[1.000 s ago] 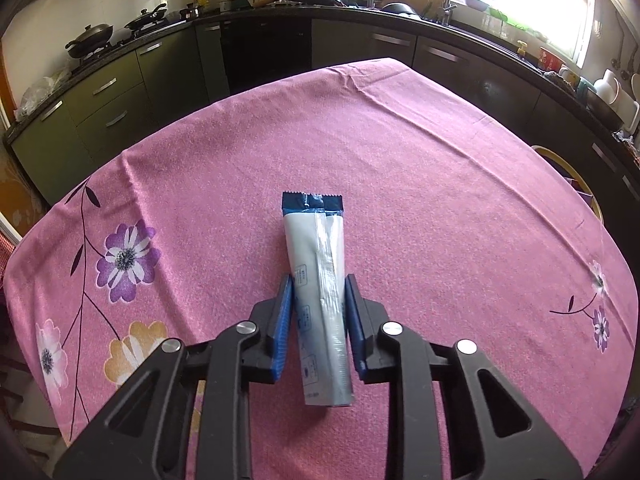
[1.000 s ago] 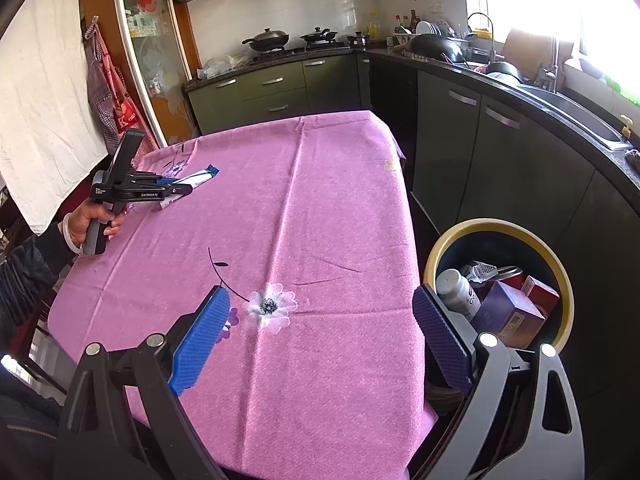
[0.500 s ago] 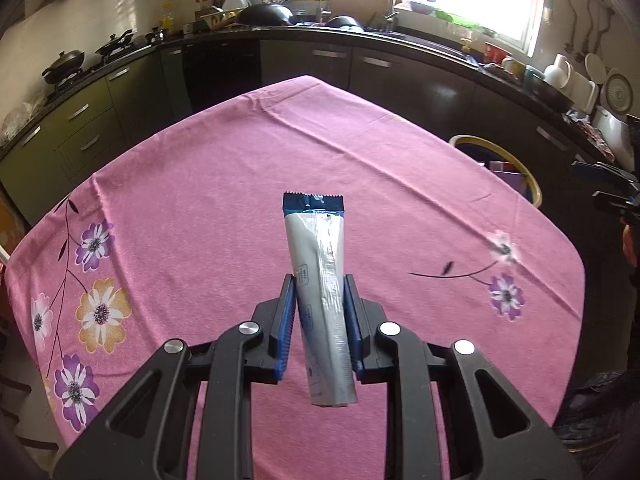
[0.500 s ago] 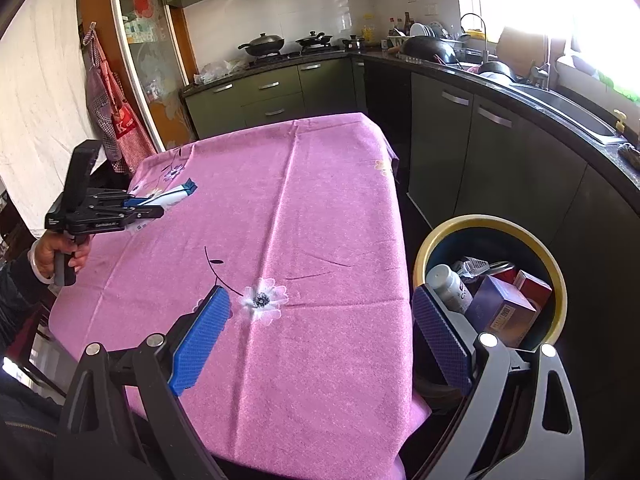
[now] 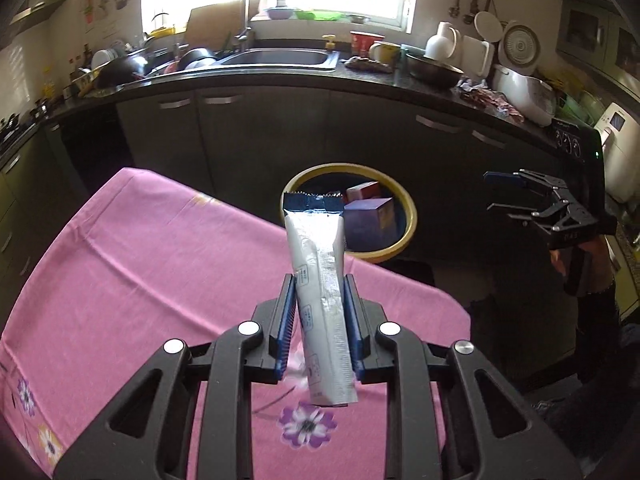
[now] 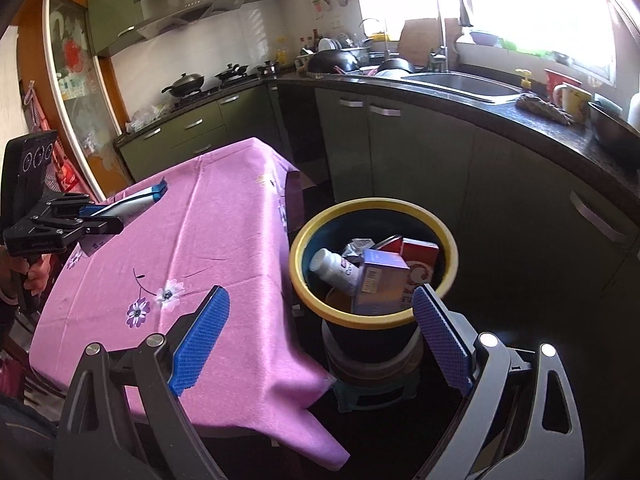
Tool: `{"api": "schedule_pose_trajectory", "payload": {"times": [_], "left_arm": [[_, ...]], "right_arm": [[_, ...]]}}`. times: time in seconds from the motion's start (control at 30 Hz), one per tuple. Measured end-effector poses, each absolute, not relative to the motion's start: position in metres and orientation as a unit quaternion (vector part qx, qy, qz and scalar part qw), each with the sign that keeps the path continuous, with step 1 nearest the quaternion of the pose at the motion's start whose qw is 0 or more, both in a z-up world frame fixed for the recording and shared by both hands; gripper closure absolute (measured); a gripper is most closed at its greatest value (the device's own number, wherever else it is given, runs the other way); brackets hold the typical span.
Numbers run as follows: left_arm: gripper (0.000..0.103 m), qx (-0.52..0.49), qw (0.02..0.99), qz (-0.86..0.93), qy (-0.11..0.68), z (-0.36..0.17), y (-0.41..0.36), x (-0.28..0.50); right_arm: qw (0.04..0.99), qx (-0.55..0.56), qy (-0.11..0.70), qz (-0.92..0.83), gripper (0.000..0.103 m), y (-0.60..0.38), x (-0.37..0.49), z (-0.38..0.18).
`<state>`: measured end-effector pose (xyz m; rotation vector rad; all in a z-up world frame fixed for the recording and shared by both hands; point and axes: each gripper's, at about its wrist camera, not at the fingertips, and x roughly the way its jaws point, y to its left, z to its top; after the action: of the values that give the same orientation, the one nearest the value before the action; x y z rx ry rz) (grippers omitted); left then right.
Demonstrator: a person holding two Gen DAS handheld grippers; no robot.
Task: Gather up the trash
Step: 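Lift the packet, carry it over the bin, open the left gripper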
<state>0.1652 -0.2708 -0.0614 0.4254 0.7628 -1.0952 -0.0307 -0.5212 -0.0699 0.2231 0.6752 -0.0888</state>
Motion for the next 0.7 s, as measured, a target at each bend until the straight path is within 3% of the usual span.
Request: {"api": "schedule_pose_trajectory", "payload": {"times": [0.33,0.7], "left_arm": [[0.081,0.213,0.744,-0.517,0.366,-0.089,-0.416,0.21],[0.078,0.226,0.735,-0.496,0.403,-0.141,-0.482,0.236]], "right_arm": [[0.93,0.16,0.321,-0.079,0.011,-0.578,-0.075,-0.091],[0.927,0.173,0.318,-0.094,0.011,-0.6,-0.082,-0.097]]}}
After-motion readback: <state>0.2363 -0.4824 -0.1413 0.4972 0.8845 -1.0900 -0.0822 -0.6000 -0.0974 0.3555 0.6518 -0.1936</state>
